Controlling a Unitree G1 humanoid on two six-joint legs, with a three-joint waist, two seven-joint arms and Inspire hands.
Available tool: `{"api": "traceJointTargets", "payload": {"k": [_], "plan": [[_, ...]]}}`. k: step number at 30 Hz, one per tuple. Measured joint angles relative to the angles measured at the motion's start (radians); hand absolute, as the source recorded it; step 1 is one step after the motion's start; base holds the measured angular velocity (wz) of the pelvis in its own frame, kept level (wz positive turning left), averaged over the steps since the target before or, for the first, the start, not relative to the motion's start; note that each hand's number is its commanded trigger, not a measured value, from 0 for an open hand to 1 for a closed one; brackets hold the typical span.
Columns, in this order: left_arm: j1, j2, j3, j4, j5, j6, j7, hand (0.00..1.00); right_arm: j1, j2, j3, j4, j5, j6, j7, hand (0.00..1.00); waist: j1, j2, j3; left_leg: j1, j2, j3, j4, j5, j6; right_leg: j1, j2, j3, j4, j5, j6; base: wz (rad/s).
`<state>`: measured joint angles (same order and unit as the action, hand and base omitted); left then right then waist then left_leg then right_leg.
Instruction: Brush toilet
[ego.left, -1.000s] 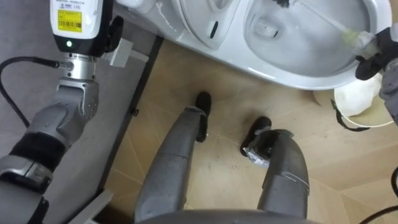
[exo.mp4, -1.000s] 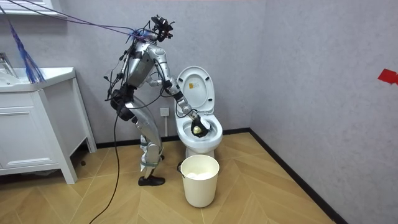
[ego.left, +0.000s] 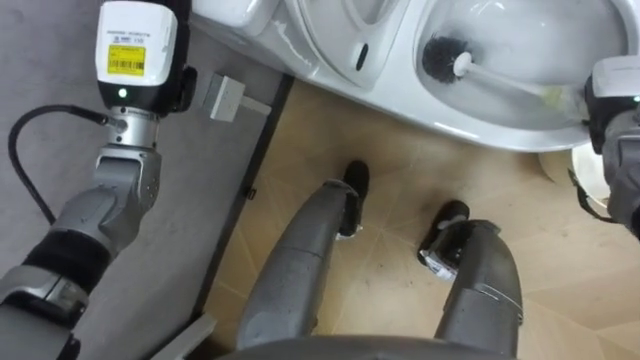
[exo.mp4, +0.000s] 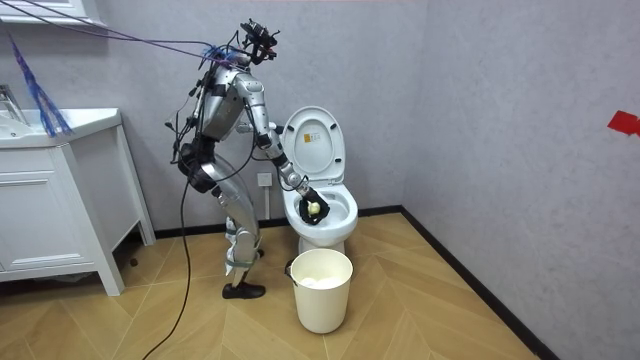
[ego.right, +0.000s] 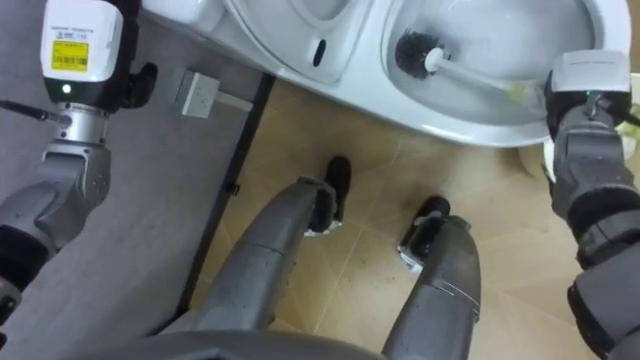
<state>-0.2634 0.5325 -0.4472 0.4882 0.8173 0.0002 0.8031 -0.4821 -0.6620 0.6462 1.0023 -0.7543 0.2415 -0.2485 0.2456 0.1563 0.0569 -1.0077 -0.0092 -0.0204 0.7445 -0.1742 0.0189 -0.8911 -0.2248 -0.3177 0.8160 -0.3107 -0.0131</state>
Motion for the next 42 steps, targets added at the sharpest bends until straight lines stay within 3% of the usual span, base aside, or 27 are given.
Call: {"api": "traceJointTargets", "payload": {"k": [3,5,6,8,10,12,15,20,25,28,32,38,42], "plan": [[0.006,-0.001,-0.015,-0.005,-0.004,0.001,0.005,0.0,0.01,-0.019,0.003,-0.01,0.001,0.0,-0.005,1.0,0.003,0.012,-0.0087,-0.009,-0.003,-0.006,0.007,-0.002,0.003,-0.003,-0.001,-0.003,0.001,-0.001,0.002,0.04],[0.003,-0.001,-0.033,-0.012,-0.032,0.001,0.007,0.0,0.012,-0.047,0.04,-0.01,0.032,-0.002,-0.029,1.0,0.01,0.022,-0.0085,-0.013,-0.006,-0.004,0.021,-0.006,0.009,-0.006,-0.006,0.001,0.012,-0.004,0.011,0.04],[0.003,-0.001,-0.042,-0.017,-0.056,0.004,0.006,0.0,0.015,-0.062,0.042,-0.009,0.064,-0.005,-0.04,1.0,0.006,0.023,-0.0093,-0.013,-0.021,-0.005,0.019,-0.007,0.01,-0.012,-0.023,0.002,0.027,-0.008,0.014,0.13],[0.004,-0.001,-0.045,-0.02,-0.063,0.005,0.007,0.0,0.007,-0.068,0.041,0.005,0.12,-0.016,-0.055,1.0,0.007,0.021,-0.0088,-0.013,-0.026,0.002,0.02,-0.006,0.011,-0.021,-0.033,0.015,0.045,-0.01,0.016,0.13],[0.006,-0.001,-0.049,-0.029,-0.079,0.004,0.007,0.0,-0.014,-0.067,0.035,0.04,0.199,-0.035,-0.079,1.0,0.002,0.011,-0.0102,-0.016,-0.039,0.006,0.019,0.0,0.015,-0.037,-0.048,0.027,0.063,-0.013,0.02,0.04],[0.006,0.003,-0.048,-0.042,-0.082,0.016,0.008,0.0,-0.05,-0.052,-0.002,0.089,0.32,-0.07,-0.088,1.0,0.001,-0.022,-0.0079,-0.03,-0.04,0.032,0.019,0.006,0.021,-0.078,-0.057,0.06,0.09,-0.017,0.024,-0.11],[0.006,0.004,-0.045,-0.064,-0.08,0.043,0.009,0.0,-0.102,-0.034,-0.065,0.145,0.476,-0.102,-0.075,1.0,-0.022,-0.046,-0.0089,-0.064,-0.054,0.037,0.029,0.019,0.022,-0.12,-0.072,0.068,0.12,-0.016,0.024,0.07],[0.007,0.003,-0.039,-0.078,-0.05,0.077,0.021,0.0,-0.118,-0.029,-0.083,0.156,0.505,-0.117,-0.066,1.0,-0.021,-0.076,-0.0033,-0.091,-0.056,0.052,0.057,0.02,0.025,-0.161,-0.079,0.089,0.161,-0.017,0.024,-0.02],[0.039,0.002,-0.036,-0.088,-0.037,0.087,0.015,0.0,-0.112,-0.008,-0.081,0.17,0.367,-0.11,-0.069,1.0,-0.018,-0.075,-0.004,-0.084,-0.056,0.047,0.063,0.023,0.029,-0.146,-0.08,0.078,0.159,-0.018,0.02,0.02],[0.043,-0.01,-0.038,-0.088,-0.037,0.085,0.006,0.0,-0.076,0.0,-0.068,0.161,0.22,-0.092,-0.068,1.0,-0.009,-0.056,-0.0048,-0.079,-0.055,0.028,0.074,0.019,0.028,-0.115,-0.08,0.046,0.154,-0.027,0.017,0.16],[0.046,-0.015,-0.048,-0.086,-0.039,0.077,-0.024,0.0,-0.054,0.009,-0.002,0.144,0.045,-0.015,-0.077,1.0,0.018,-0.01,-0.0052,-0.064,-0.038,0.003,0.078,0.006,0.016,-0.079,-0.044,0.035,0.118,-0.027,0.017,-0.08],[0.101,-0.021,-0.049,-0.089,-0.046,0.056,-0.029,0.0,0.018,0.001,-0.002,0.036,-0.052,0.071,-0.094,1.0,0.001,0.059,-0.0204,-0.033,-0.03,-0.003,0.07,-0.002,0.015,-0.034,-0.025,0.028,0.089,-0.026,0.018,0.0],[0.101,-0.022,-0.049,-0.088,-0.119,0.035,-0.029,0.0,0.031,0.006,0.003,0.028,-0.068,0.08,-0.099,1.0,0.009,0.065,-0.0225,-0.009,-0.02,-0.004,0.068,-0.009,0.006,-0.013,-0.015,0.027,0.086,-0.03,0.013,-0.05]]}}
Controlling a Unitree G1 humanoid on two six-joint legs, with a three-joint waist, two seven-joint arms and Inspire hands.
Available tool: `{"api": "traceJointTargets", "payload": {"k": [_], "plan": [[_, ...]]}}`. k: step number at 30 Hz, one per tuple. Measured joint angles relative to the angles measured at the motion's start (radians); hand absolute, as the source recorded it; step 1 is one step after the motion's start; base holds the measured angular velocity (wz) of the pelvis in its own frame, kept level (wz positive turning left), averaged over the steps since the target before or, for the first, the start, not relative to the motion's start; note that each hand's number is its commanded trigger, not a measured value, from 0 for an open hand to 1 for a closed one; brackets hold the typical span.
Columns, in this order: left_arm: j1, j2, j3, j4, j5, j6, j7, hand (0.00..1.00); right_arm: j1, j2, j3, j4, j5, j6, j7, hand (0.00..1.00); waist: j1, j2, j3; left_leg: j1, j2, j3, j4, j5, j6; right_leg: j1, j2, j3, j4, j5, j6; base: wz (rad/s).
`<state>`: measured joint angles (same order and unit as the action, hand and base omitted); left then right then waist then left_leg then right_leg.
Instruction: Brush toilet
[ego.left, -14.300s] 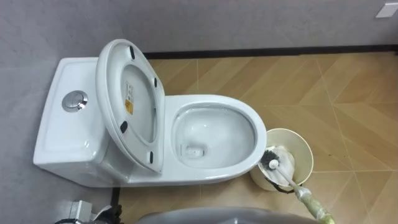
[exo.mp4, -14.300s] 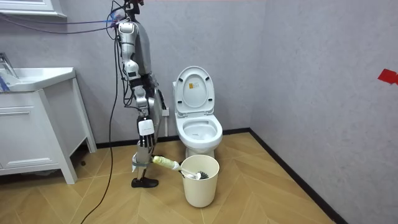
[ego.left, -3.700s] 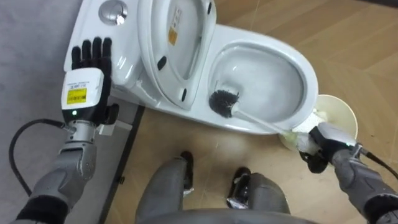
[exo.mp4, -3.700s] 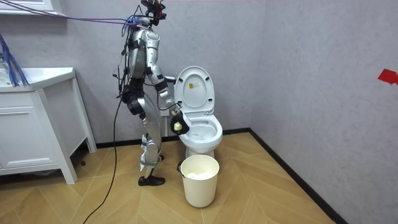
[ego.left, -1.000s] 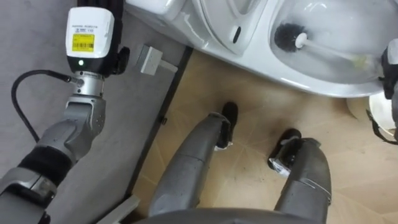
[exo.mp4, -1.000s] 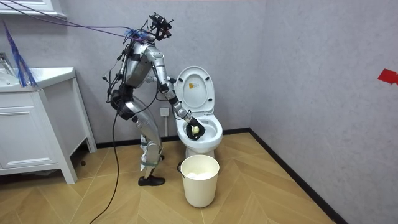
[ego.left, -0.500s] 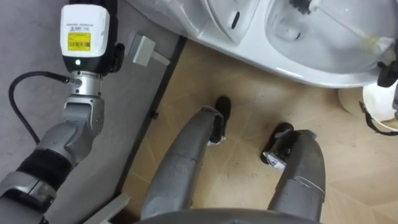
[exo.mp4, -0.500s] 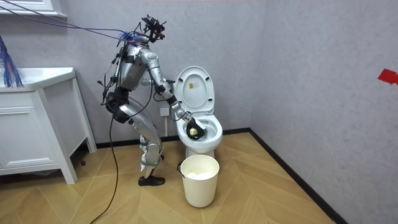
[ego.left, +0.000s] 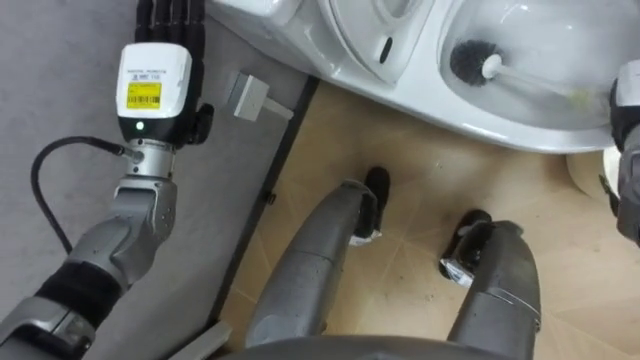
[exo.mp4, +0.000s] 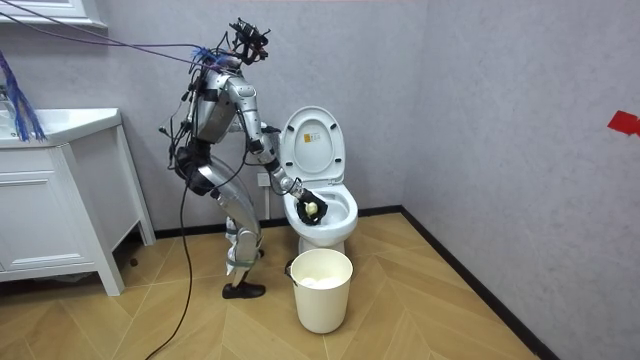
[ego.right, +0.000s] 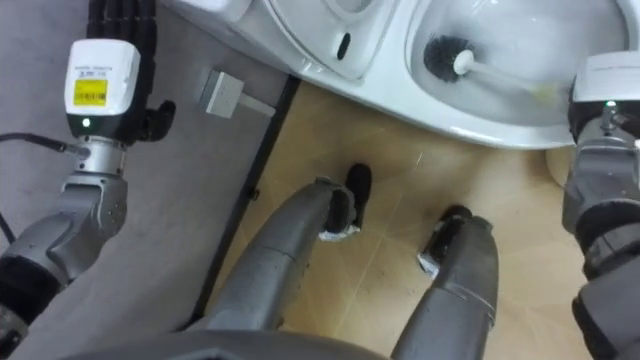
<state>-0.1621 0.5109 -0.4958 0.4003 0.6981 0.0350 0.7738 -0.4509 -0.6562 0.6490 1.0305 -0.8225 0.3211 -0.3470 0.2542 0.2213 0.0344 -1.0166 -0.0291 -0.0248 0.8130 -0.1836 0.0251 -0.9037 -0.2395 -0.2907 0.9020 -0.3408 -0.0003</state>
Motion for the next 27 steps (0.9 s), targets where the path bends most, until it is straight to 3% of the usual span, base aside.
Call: {"api": "traceJointTargets", "payload": {"k": [4,7,8,10,12,15,18,22,27], "plan": [[0.001,0.0,0.0,0.0,-0.029,-0.007,0.001,0.0,-0.022,-0.002,0.037,0.017,0.053,-0.007,-0.009,1.0,0.0,-0.006,0.0022,0.002,0.007,-0.004,-0.001,-0.003,-0.006,0.006,-0.001,-0.013,0.002,-0.006,-0.011,0.02],[-0.013,0.005,0.001,-0.002,-0.032,-0.005,0.003,0.0,-0.041,-0.009,0.035,0.052,0.132,-0.063,-0.014,1.0,0.0,-0.045,0.0036,-0.004,-0.003,0.001,-0.014,0.001,-0.015,-0.019,-0.005,0.006,0.011,-0.008,-0.008,0.0],[-0.021,0.011,0.001,-0.002,-0.029,-0.006,0.003,0.0,-0.051,-0.011,0.033,0.067,0.174,-0.093,-0.013,1.0,0.001,-0.06,0.0098,-0.004,-0.005,0.005,-0.014,0.001,-0.015,-0.026,-0.005,0.014,0.017,-0.008,-0.008,0.0],[-0.021,0.022,0.001,-0.007,-0.031,-0.005,0.003,0.0,-0.067,-0.012,0.025,0.094,0.235,-0.132,-0.008,1.0,-0.002,-0.085,0.0108,-0.011,-0.005,0.01,-0.016,0.002,-0.015,-0.04,-0.006,0.021,0.022,-0.008,-0.008,-0.02],[-0.028,0.045,0.002,-0.011,-0.031,0.0,0.008,0.0,-0.101,-0.014,0.007,0.132,0.337,-0.184,0.014,1.0,-0.012,-0.124,0.0179,-0.028,-0.017,0.019,-0.014,0.008,-0.009,-0.071,-0.019,0.038,0.049,-0.012,-0.015,0.05],[-0.03,0.05,0.004,-0.041,-0.04,0.01,0.041,0.0,-0.116,-0.014,-0.045,0.136,0.529,-0.211,0.024,1.0,-0.024,-0.151,0.02,-0.064,-0.019,0.021,0.006,0.008,-0.007,-0.107,-0.022,0.045,0.068,-0.013,-0.017,0.03],[-0.027,0.05,0.006,-0.063,-0.038,0.03,0.052,0.0,-0.13,-0.013,-0.073,0.136,0.665,-0.209,0.036,1.0,-0.033,-0.157,0.0199,-0.085,-0.019,0.026,0.023,0.005,-0.001,-0.126,-0.026,0.05,0.079,-0.012,-0.014,-0.02],[-0.032,0.049,0.008,-0.062,-0.027,0.032,0.039,0.0,-0.127,-0.008,-0.094,0.137,0.658,-0.2,0.041,1.0,-0.04,-0.156,0.0196,-0.085,-0.027,0.032,0.024,0.01,0.007,-0.127,-0.038,0.049,0.089,-0.013,-0.01,0.06],[-0.029,0.042,0.003,-0.056,-0.027,0.05,0.011,0.0,-0.109,0.034,-0.109,0.154,0.64,-0.192,0.023,1.0,-0.04,-0.144,0.02,-0.049,-0.026,0.027,0.014,0.01,0.006,-0.087,-0.035,0.041,0.075,-0.016,-0.009,0.0]]}}
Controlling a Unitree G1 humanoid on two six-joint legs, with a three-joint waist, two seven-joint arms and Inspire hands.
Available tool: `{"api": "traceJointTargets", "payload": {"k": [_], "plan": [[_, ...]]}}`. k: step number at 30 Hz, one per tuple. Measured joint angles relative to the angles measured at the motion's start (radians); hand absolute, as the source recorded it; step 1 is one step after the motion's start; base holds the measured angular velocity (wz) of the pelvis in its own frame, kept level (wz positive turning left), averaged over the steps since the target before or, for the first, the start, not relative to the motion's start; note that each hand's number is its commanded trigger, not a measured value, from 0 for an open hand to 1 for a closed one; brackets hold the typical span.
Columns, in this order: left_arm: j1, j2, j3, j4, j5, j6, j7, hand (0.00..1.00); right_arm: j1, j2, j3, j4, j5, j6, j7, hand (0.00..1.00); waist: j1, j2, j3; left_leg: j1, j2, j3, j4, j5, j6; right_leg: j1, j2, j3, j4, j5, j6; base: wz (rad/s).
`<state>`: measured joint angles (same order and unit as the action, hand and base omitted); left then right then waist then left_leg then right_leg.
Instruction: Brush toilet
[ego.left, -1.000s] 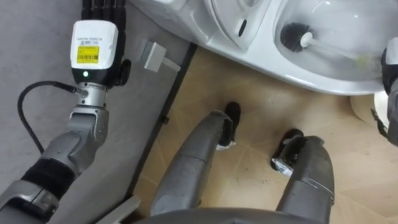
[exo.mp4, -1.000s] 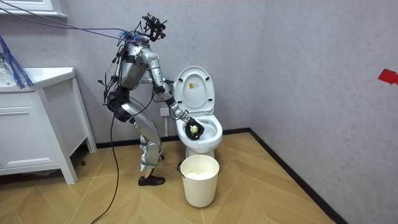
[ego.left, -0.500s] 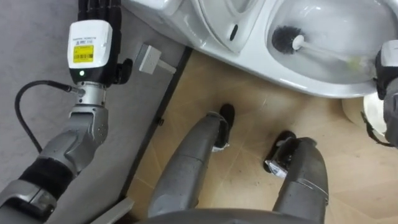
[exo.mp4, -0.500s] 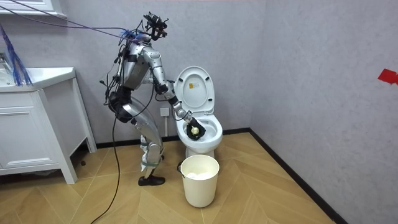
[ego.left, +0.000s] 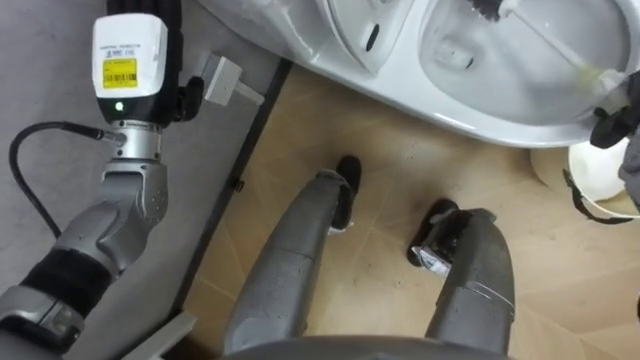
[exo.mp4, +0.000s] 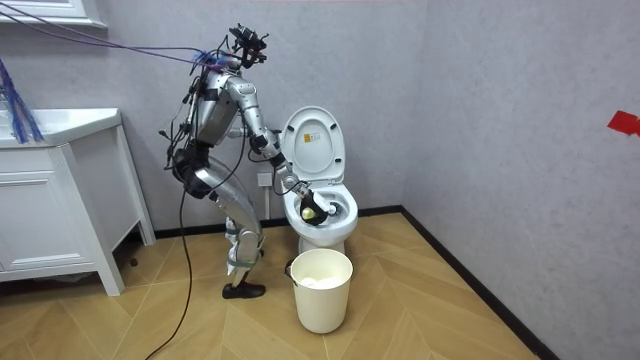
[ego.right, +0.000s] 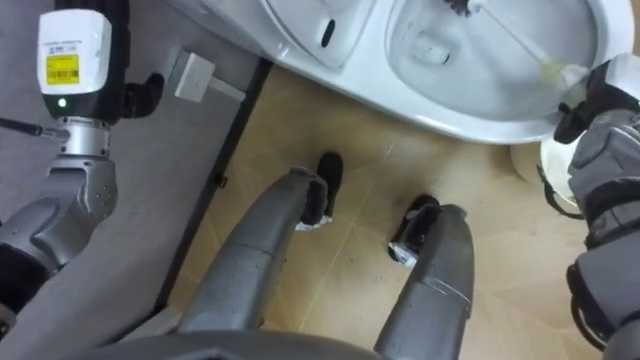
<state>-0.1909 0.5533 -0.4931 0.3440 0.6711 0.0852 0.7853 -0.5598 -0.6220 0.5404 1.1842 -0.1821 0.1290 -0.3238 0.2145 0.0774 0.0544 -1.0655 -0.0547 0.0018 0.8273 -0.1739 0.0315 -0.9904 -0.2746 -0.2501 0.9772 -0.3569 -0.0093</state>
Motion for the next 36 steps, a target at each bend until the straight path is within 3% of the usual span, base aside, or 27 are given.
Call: {"api": "traceJointTargets", "payload": {"k": [4,7,9,12,17,20,22,24,27,29,31,33,34,36], "plan": [[-0.001,-0.001,-0.001,0.008,0.0,0.0,-0.014,0.0,-0.009,0.012,0.008,0.013,-0.075,0.006,-0.004,1.0,0.006,0.023,0.0019,0.013,0.007,-0.006,-0.003,-0.002,-0.002,0.023,0.004,-0.016,-0.013,-0.003,-0.001,0.0],[-0.006,-0.016,0.0,0.013,0.011,0.008,-0.017,0.0,-0.009,0.011,0.033,0.008,-0.228,0.015,-0.002,1.0,0.015,0.043,0.0038,0.013,0.011,-0.021,0.0,-0.009,-0.012,0.031,0.018,-0.022,-0.028,0.001,0.004,-0.04],[-0.007,-0.032,0.0,0.014,0.012,0.011,-0.025,0.0,-0.009,0.007,0.073,-0.016,-0.363,0.048,-0.001,1.0,0.032,0.071,0.0042,0.013,0.025,-0.021,0.006,-0.013,-0.009,0.037,0.035,-0.024,-0.048,0.011,0.003,-0.2],[-0.013,-0.039,0.0,0.024,0.016,-0.002,-0.031,0.0,0.01,-0.017,0.126,-0.064,-0.513,0.096,-0.002,1.0,0.041,0.096,0.0021,0.013,0.025,-0.017,0.003,-0.015,-0.003,0.041,0.033,-0.023,-0.057,0.023,0.003,-0.12],[-0.005,-0.039,0.0,0.036,-0.016,-0.026,-0.032,0.0,0.051,-0.022,0.12,-0.14,-0.587,0.154,-0.004,1.0,0.034,0.122,-0.0011,0.02,0.031,-0.018,0.0,-0.014,-0.002,0.05,0.04,-0.027,-0.073,0.035,0.003,-0.07],[0.01,-0.037,0.0,0.036,-0.072,-0.054,-0.032,0.0,0.093,-0.023,0.102,-0.192,-0.618,0.163,-0.005,1.0,0.027,0.128,-0.0062,0.031,0.044,-0.018,-0.01,-0.012,-0.008,0.066,0.051,-0.034,-0.089,0.036,0.003,0.01],[0.021,-0.032,0.001,0.036,-0.112,-0.066,-0.032,0.0,0.114,-0.023,0.09,-0.231,-0.629,0.171,-0.005,1.0,0.011,0.127,-0.007,0.034,0.041,-0.02,-0.025,-0.008,-0.013,0.066,0.052,-0.035,-0.093,0.033,0.002,0.12],[0.045,-0.031,0.01,0.029,-0.165,-0.09,-0.031,0.0,0.139,-0.018,0.07,-0.263,-0.659,0.17,-0.005,1.0,0.001,0.124,-0.0085,0.042,0.045,-0.026,-0.033,-0.003,-0.014,0.076,0.06,-0.04,-0.102,0.035,-0.011,0.03],[0.055,-0.027,0.018,0.03,-0.189,-0.107,-0.03,0.0,0.136,-0.006,0.073,-0.254,-0.646,0.168,0.0,1.0,0.015,0.123,-0.0087,0.05,0.072,-0.032,-0.033,-0.01,-0.025,0.098,0.086,-0.054,-0.13,0.042,-0.026,-0.1],[0.053,-0.021,0.018,0.032,-0.2,-0.113,-0.029,0.0,0.12,-0.013,0.109,-0.235,-0.6,0.16,-0.001,1.0,0.016,0.116,-0.0082,0.056,0.074,-0.031,-0.032,-0.013,-0.029,0.104,0.087,-0.053,-0.129,0.039,-0.029,-0.03],[0.05,-0.016,0.018,0.031,-0.205,-0.114,-0.029,0.0,0.1,-0.01,0.127,-0.183,-0.496,0.124,-0.009,1.0,0.018,0.107,-0.0065,0.073,0.073,-0.029,-0.038,-0.014,-0.03,0.117,0.086,-0.052,-0.129,0.037,-0.03,0.0],[0.041,0.017,0.019,0.028,-0.2,-0.119,-0.03,0.0,0.063,0.02,0.13,-0.103,-0.273,0.074,-0.012,1.0,0.021,0.068,-0.0059,0.093,0.068,-0.019,-0.057,-0.012,-0.033,0.12,0.081,-0.04,-0.122,0.03,-0.029,0.0],[0.039,0.022,0.02,0.026,-0.195,-0.119,-0.03,0.0,0.058,0.03,0.118,-0.085,-0.207,0.062,-0.011,1.0,0.02,0.055,-0.0056,0.098,0.063,-0.019,-0.063,-0.01,-0.036,0.12,0.077,-0.035,-0.12,0.028,-0.03,0.07],[0.039,0.03,0.021,0.001,-0.174,-0.117,-0.033,0.0,0.044,0.05,0.051,-0.027,0.096,0.011,0.022,1.0,0.014,0.029,-0.0039,0.108,0.057,-0.019,-0.074,-0.007,-0.036,0.125,0.074,-0.029,-0.122,0.026,-0.028,0.06]]}}
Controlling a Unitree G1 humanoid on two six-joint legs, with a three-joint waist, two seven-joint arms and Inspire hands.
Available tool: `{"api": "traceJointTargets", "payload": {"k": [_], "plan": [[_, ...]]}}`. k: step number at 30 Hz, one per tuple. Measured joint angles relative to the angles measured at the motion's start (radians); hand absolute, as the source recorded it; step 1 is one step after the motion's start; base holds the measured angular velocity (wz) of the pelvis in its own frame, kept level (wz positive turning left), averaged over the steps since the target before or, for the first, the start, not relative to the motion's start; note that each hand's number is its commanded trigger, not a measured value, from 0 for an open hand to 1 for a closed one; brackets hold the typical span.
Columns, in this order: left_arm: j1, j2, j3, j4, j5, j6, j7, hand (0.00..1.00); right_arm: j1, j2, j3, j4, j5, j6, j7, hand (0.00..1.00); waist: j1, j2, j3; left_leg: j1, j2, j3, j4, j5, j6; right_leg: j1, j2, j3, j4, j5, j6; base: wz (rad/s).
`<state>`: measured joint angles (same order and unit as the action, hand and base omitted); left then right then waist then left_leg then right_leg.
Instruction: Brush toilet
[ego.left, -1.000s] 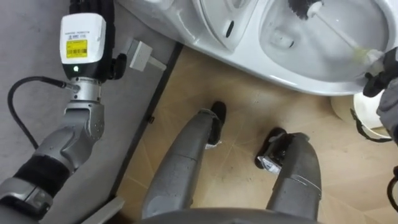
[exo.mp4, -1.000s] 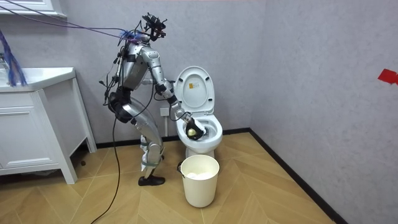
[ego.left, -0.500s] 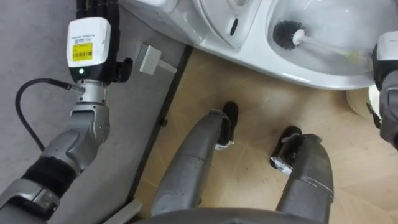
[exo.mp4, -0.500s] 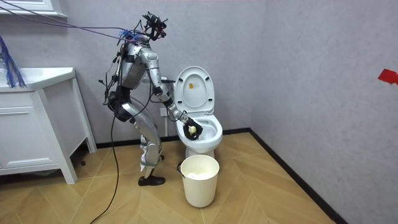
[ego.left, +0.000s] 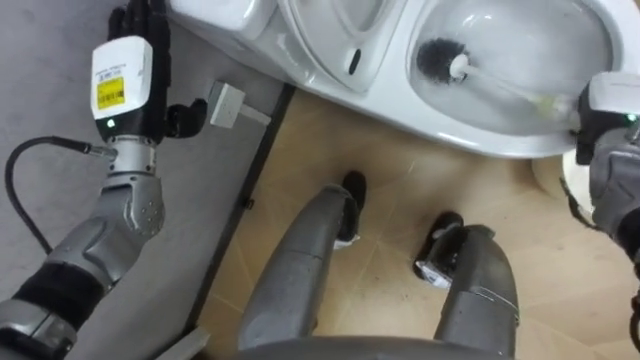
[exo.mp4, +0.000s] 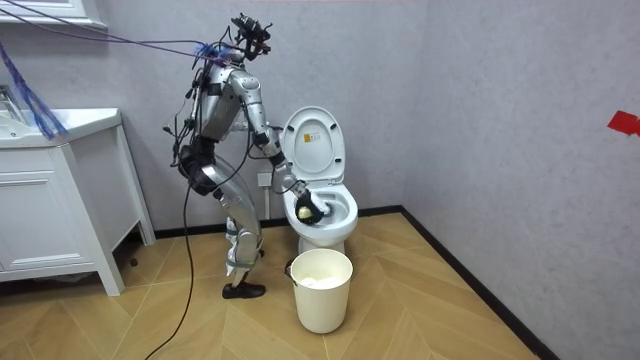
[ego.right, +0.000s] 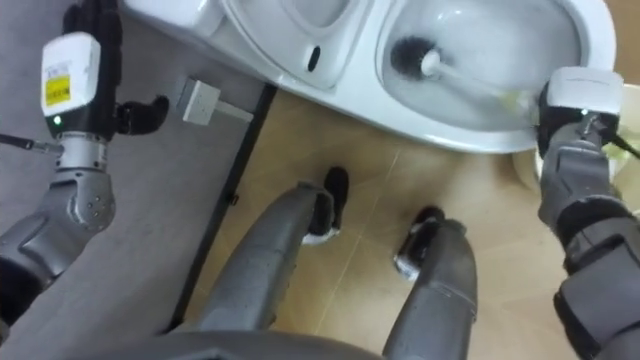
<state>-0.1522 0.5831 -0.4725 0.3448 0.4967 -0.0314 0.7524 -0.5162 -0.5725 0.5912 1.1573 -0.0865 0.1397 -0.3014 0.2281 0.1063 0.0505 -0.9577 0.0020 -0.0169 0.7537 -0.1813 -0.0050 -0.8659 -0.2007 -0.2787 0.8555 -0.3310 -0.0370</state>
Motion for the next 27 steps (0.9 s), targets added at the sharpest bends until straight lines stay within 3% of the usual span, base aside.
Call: {"api": "traceJointTargets", "payload": {"k": [3,8,14,20,23,24,26,27], "plan": [[0.0,-0.001,0.011,-0.041,0.007,-0.001,-0.002,0.0,-0.006,0.008,-0.086,0.023,0.344,-0.015,0.061,1.0,-0.019,-0.023,0.0081,0.01,0.0,0.013,-0.005,0.001,0.005,0.005,-0.007,0.004,-0.001,0.0,0.001,0.0],[-0.008,-0.007,0.046,-0.047,0.02,-0.004,-0.003,0.0,0.016,0.072,-0.105,0.019,0.652,-0.006,0.159,1.0,-0.069,-0.037,0.0141,0.049,-0.01,0.021,-0.021,0.001,0.008,0.033,-0.015,0.016,-0.007,-0.002,0.008,0.0],[0.029,-0.027,0.074,-0.031,0.045,0.001,-0.014,0.0,0.067,0.091,-0.158,0.043,0.753,0.015,0.229,1.0,-0.08,-0.042,0.0142,0.136,-0.018,0.043,-0.051,0.004,0.018,0.109,-0.026,0.024,-0.025,-0.007,0.021,0.01],[0.136,-0.041,0.131,-0.03,0.067,0.002,-0.024,0.0,0.148,0.102,-0.243,0.076,0.755,0.032,0.298,1.0,-0.1,-0.054,0.0122,0.226,-0.032,0.035,-0.093,0.003,0.021,0.203,-0.034,0.008,-0.054,-0.017,0.035,0.08],[0.216,-0.063,0.159,-0.032,0.088,-0.006,-0.028,0.0,0.225,0.107,-0.302,0.095,0.752,0.033,0.335,1.0,-0.11,-0.074,0.0052,0.285,-0.031,0.031,-0.117,0.004,0.021,0.27,-0.027,-0.003,-0.095,-0.016,0.042,0.05],[0.24,-0.075,0.159,-0.028,0.09,-0.004,-0.031,0.0,0.264,0.116,-0.303,0.097,0.752,0.033,0.338,1.0,-0.112,-0.084,-0.0034,0.312,-0.029,0.024,-0.133,0.004,0.021,0.303,-0.022,-0.012,-0.121,-0.011,0.043,0.06],[0.275,-0.106,0.166,0.008,0.097,-0.001,-0.042,0.0,0.316,0.138,-0.312,0.099,0.743,0.031,0.343,1.0,-0.118,-0.094,-0.0117,0.363,-0.027,0.013,-0.157,0.002,0.018,0.367,-0.01,-0.025,-0.163,-0.006,0.048,0.04],[0.308,-0.116,0.166,0.024,0.106,0.002,-0.055,0.0,0.355,0.162,-0.323,0.101,0.743,0.03,0.35,1.0,-0.118,-0.104,-0.0227,0.41,-0.022,0.013,-0.186,0.001,0.016,0.416,0.002,-0.028,-0.205,0.004,0.051,-0.07]]}}
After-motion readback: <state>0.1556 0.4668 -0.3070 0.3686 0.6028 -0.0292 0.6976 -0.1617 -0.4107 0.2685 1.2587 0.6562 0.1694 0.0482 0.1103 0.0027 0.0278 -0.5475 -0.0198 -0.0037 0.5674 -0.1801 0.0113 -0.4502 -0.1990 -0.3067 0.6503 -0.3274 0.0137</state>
